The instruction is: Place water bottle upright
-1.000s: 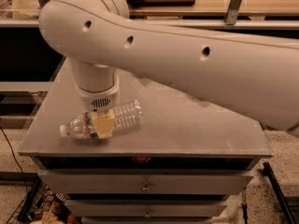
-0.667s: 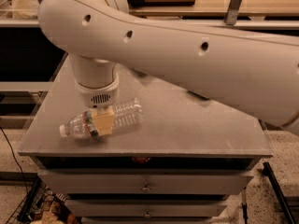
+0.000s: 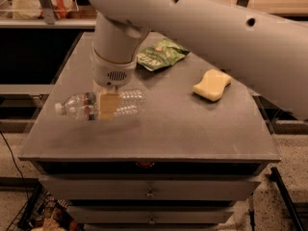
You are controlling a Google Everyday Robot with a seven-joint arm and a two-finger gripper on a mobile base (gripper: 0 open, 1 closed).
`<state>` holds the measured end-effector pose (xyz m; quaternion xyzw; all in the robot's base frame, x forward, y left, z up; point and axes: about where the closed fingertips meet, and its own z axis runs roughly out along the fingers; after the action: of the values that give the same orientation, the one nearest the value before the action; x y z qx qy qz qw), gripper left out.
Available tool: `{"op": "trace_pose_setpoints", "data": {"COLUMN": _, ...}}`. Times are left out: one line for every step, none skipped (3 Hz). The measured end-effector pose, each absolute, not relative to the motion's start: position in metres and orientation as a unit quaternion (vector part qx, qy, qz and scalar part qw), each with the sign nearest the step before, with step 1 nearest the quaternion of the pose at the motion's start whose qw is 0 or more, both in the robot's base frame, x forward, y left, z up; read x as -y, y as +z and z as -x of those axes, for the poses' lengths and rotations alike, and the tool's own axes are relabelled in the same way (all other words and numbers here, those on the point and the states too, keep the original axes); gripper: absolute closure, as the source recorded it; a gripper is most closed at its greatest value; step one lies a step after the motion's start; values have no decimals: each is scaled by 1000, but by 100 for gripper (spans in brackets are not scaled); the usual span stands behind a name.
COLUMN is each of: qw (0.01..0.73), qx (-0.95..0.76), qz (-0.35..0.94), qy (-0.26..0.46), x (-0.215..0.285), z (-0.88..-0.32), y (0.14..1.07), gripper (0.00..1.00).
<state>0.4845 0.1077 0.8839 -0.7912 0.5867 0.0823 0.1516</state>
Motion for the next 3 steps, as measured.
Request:
{"op": "trace_pose_setpoints", "data": {"qw": 205, "qx": -581, "qz": 774, "qy": 142, "x": -108, "z": -493, "y": 921, "gripper": 100}}
{"op": "trace_pose_setpoints", "data": {"qw": 251, "qx": -592, "qz": 741, "qy": 193, "x": -103, "z": -497, "y": 952, "gripper": 100}}
{"op": "trace_pose_setpoints", "data": {"qw": 287, "qx": -607, "qz": 690, "qy": 271, "x": -98, "z": -496, "y": 965, "gripper": 100}}
